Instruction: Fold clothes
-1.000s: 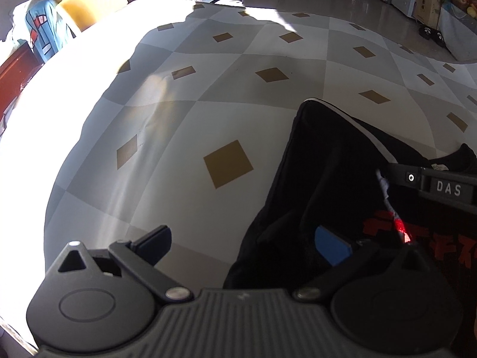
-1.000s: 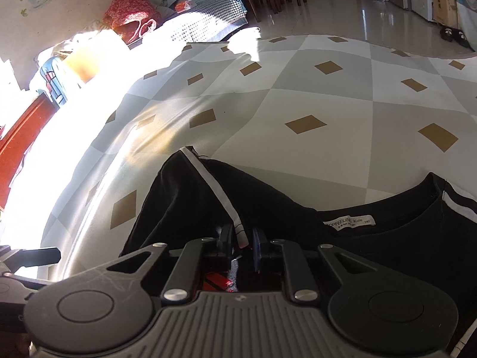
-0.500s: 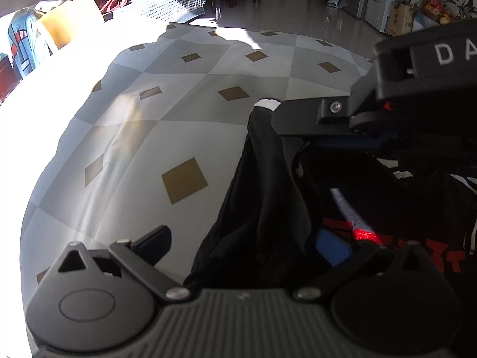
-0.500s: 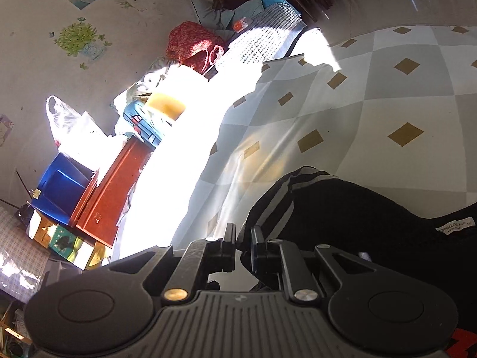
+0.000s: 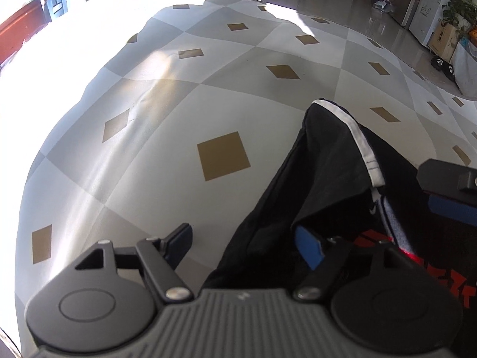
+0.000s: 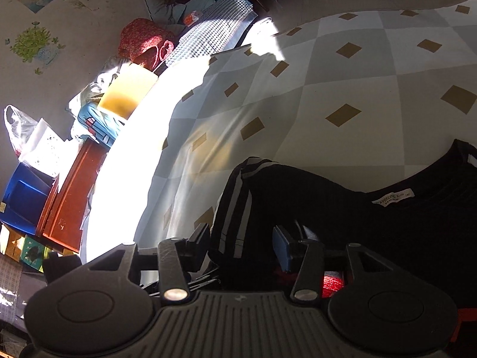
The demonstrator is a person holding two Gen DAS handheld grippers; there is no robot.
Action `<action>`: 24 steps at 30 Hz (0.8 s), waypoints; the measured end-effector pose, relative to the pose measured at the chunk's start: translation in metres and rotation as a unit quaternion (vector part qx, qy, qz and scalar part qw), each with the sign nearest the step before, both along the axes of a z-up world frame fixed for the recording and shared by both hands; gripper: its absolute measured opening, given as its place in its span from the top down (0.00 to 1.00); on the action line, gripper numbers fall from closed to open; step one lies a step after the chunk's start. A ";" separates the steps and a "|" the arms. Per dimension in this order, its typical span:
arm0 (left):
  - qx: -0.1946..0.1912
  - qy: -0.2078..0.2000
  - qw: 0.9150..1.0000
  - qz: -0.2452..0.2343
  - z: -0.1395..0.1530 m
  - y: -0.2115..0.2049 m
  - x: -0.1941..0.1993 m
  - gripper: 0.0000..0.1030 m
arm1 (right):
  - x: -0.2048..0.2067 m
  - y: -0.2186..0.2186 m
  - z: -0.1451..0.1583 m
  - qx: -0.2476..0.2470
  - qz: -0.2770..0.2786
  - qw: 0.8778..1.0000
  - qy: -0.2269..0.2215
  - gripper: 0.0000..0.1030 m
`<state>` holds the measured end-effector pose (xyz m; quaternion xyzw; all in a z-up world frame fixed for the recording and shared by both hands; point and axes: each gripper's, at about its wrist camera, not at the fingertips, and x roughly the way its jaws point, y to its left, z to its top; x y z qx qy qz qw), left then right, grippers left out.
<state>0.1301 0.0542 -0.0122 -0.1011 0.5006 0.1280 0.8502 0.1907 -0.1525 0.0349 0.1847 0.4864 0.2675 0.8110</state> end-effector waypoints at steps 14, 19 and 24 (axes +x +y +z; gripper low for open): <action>0.033 -0.021 0.999 0.001 0.012 -0.005 0.001 0.20 | -0.037 0.007 -0.027 -0.236 0.082 0.967 -0.051 0.55; 0.059 -0.034 0.998 -0.015 0.016 -0.015 0.003 0.14 | -0.051 0.014 -0.030 -0.267 0.105 0.955 -0.081 0.53; 0.073 -0.034 0.997 -0.012 0.013 -0.014 0.007 0.14 | -0.060 0.020 -0.033 -0.286 0.131 0.943 -0.111 0.47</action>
